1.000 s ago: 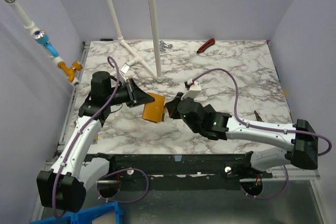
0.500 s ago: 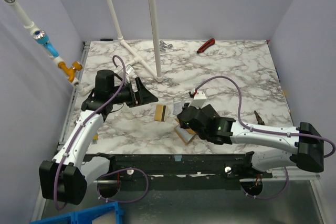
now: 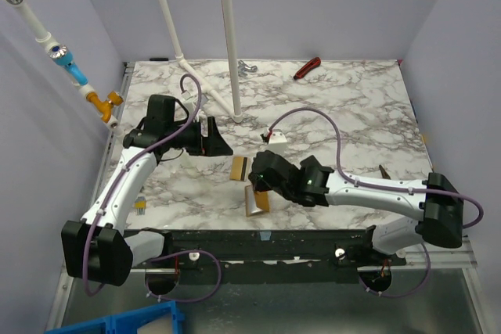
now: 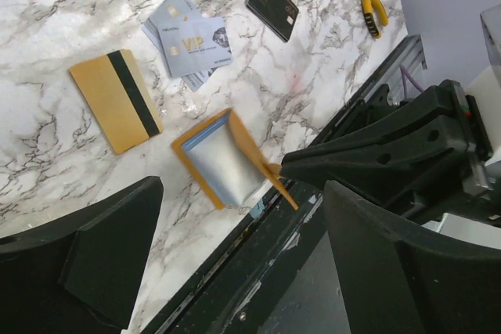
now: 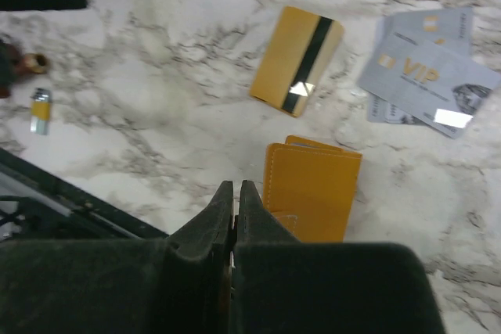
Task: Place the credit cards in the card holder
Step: Place the card holder at the center of the board.
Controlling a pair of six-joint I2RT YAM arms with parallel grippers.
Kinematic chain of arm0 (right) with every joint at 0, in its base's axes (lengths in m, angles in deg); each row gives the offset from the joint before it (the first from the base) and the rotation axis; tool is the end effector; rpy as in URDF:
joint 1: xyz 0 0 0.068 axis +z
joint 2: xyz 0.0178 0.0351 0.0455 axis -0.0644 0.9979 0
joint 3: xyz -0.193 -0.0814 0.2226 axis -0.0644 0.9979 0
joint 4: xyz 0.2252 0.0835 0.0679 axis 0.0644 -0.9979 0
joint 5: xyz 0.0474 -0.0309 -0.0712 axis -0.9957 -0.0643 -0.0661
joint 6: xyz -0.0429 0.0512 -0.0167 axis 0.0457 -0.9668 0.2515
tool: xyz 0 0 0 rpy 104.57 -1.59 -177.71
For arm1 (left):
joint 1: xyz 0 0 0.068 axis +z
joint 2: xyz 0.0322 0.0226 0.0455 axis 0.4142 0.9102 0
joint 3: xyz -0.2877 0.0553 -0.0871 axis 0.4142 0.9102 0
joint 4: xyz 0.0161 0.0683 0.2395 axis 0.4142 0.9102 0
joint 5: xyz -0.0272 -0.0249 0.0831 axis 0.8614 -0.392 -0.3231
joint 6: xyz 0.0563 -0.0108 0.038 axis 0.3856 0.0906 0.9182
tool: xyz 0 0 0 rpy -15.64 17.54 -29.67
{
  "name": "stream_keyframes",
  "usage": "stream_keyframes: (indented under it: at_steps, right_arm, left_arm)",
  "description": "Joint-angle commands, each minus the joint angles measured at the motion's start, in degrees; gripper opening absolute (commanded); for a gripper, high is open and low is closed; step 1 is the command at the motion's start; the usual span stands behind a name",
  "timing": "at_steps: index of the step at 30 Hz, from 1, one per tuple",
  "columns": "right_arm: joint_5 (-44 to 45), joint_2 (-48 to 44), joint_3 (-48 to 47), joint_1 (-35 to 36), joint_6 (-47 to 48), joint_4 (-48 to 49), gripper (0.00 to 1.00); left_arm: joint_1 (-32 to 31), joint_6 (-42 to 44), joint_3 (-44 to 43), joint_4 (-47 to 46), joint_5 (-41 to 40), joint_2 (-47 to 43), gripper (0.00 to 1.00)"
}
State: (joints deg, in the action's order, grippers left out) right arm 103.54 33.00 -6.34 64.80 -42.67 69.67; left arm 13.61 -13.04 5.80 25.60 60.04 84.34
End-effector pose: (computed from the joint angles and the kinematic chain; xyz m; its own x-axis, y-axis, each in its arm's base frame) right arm 0.1348 0.2706 0.2811 -0.6850 0.0554 -0.7264 -0.2754 0.9034 0.3287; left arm 0.2134 -0.0817 0.3223 -0.8527 -0.0567 -0.5193 0.3878 0.5974 -0.7019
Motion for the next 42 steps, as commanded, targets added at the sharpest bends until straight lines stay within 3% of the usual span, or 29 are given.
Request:
stream_keyframes:
  at_steps: [1, 7, 10, 19, 33, 42]
  right_arm:
    - [-7.2, -0.6, -2.6, -3.2, -0.3, 2.5, 0.01]
    - [-21.7, -6.0, 13.4, -16.5, -8.8, 10.0, 0.01]
    - [-21.7, -8.5, 20.8, -20.2, -11.0, 10.9, 0.01]
    - [-15.2, -11.3, 28.1, -20.5, -12.9, 3.0, 0.01]
    - [-21.7, -14.9, 28.4, -20.6, -7.3, 5.4, 0.01]
    - [-15.5, -18.0, 24.0, -20.6, -5.3, -1.1, 0.48]
  left_arm:
    - [-0.2, 5.3, -4.9, 4.9, 4.6, 0.1, 0.84]
    - [-1.4, 9.1, -6.8, 8.3, 3.3, 0.2, 0.80]
    - [-3.9, 11.2, -6.9, 9.7, 0.5, 0.6, 0.79]
    - [-16.7, 20.2, -6.8, 9.8, -9.3, 2.1, 0.78]
    - [-29.4, 23.3, -13.3, 6.4, -13.0, 14.5, 0.73]
    - [-23.5, 22.5, -15.0, 8.6, -13.7, 17.0, 0.76]
